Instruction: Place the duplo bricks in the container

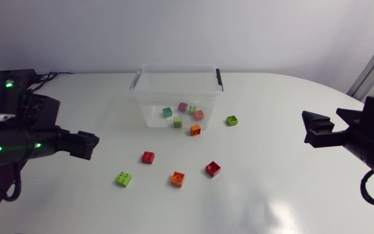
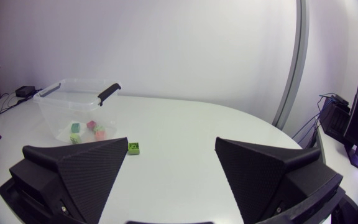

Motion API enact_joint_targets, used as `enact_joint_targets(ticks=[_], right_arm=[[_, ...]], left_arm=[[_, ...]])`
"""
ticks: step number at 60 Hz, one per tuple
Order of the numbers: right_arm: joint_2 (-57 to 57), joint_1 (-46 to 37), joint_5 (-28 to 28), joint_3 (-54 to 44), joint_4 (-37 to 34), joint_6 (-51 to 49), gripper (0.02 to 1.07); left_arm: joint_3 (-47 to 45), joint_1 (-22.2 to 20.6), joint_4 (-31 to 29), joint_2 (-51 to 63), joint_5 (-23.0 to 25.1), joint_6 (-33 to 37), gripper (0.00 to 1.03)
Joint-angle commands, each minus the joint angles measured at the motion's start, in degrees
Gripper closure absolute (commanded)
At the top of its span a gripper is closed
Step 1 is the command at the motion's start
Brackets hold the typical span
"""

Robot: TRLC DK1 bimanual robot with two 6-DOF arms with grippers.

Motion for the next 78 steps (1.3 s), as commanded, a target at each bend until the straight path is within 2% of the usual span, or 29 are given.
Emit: enact_joint_targets(ticks=[1, 10, 15, 24, 33, 46, 51, 57, 58, 61, 69, 78], right_arm=[[2.78, 0.39, 0.01, 2.73, -2.32, 1.53, 0.06], [9.98, 0.3, 0.19, 9.24, -11.47, 1.62, 0.06], [14.91, -0.31, -2.45, 13.72, -18.5, 1.36, 0.06], [20.8, -1.37, -5.0, 18.47, -24.91, 0.66, 0.06], [25.1, -0.49, -5.7, 20.31, -26.23, -3.65, 0.06], [28.88, -0.49, -7.46, 21.37, -25.79, -8.4, 0.06], [30.55, -1.01, -7.46, 22.16, -25.7, -8.57, 0.07], [31.87, -0.84, -7.46, 22.51, -25.62, -8.75, 0.07], [32.05, -0.75, -7.46, 22.6, -25.44, -8.75, 0.07], [32.57, -0.57, -7.46, 22.6, -25.0, -8.75, 0.07], [34.86, -0.31, -7.46, 23.74, -23.95, -8.22, 0.07], [39.69, 1.01, -7.55, 26.03, -22.28, -7.52, 0.07]], left_arm=[[4.8, -0.19, -3.5, 8.83, 0.61, 1.43, 0.06], [9.1, -1.42, -8.95, 20.34, 4.21, 1.08, 0.06], [10.95, -1.33, -11.42, 25.09, 7.9, 1.17, 0.08], [12.53, -3.79, -13.17, 30.36, 7.99, 1.52, 0.08], [13.15, -6.25, -13.17, 34.84, 7.81, 1.34, 0.12], [13.67, -9.68, -11.59, 41.52, 4.03, -0.5, 0.21], [13.5, -10.12, -10.1, 42.23, 2.89, -1.03, 0.28], [13.23, -9.77, -8.34, 42.93, 2.89, -1.38, 0.44], [13.06, -9.68, -7.64, 43.37, 2.89, -1.38, 0.49], [13.06, -9.59, -7.28, 44.16, 2.89, -1.38, 0.54], [12.79, -9.51, -7.2, 45.13, 2.89, -1.47, 0.59], [13.15, -9.59, -8.43, 46.8, 2.54, -1.91, 0.71]])
